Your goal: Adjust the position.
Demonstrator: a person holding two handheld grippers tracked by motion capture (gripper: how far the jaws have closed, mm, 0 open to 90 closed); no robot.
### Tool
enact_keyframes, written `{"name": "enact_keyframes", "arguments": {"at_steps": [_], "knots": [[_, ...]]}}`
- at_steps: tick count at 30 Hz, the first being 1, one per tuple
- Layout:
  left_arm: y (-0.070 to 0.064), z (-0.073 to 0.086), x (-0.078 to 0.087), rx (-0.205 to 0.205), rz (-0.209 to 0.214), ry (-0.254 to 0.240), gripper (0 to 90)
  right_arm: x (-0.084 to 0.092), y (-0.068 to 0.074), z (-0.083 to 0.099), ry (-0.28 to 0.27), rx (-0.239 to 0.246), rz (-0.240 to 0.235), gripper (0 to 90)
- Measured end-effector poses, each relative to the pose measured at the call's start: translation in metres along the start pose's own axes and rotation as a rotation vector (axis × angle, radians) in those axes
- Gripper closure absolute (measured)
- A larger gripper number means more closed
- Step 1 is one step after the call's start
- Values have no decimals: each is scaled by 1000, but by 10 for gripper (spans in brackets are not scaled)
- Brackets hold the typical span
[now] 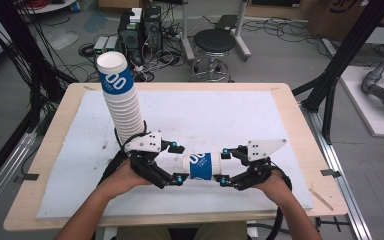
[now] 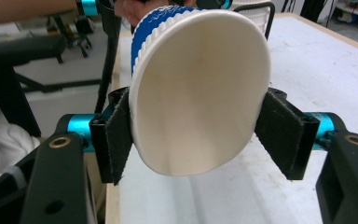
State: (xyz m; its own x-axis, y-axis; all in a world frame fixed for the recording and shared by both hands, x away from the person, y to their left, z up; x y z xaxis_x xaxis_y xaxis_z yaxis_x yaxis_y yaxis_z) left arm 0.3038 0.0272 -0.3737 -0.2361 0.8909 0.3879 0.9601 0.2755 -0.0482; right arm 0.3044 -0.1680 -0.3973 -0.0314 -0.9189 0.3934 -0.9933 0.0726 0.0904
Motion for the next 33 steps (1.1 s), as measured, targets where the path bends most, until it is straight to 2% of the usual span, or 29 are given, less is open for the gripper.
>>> {"name": "enact_keyframes", "arguments": {"at_steps": [14, 21, 28, 33], "knots": [[0, -10, -15, -73, 12, 154, 167, -1, -4, -19, 183, 67, 8, 320], [0, -10, -25, -87, 20, 219, 176, -6, -4, -26, 235, 88, 4, 316], [0, -7, -30, -87, 16, 264, 183, -11, -3, -29, 321, 118, 4, 313], [1, -4, -33, -108, 17, 309, 205, -14, -3, -29, 376, 138, 8, 311]]}}
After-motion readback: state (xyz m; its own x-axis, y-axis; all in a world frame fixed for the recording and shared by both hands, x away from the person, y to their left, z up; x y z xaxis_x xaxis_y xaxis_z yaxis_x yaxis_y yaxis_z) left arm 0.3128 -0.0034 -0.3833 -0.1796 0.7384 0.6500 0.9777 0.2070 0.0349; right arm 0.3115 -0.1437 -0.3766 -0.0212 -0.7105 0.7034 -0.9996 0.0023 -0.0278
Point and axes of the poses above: each handheld gripper's, and its own axes: x roughly backward along the jaws, z roughly out of its underside, y roughly to its left, the point moved 7 cm from there along -x, roughly forward along the jaws, and after that the axes turned 7 degrees about -z, right-handed, at the moved point
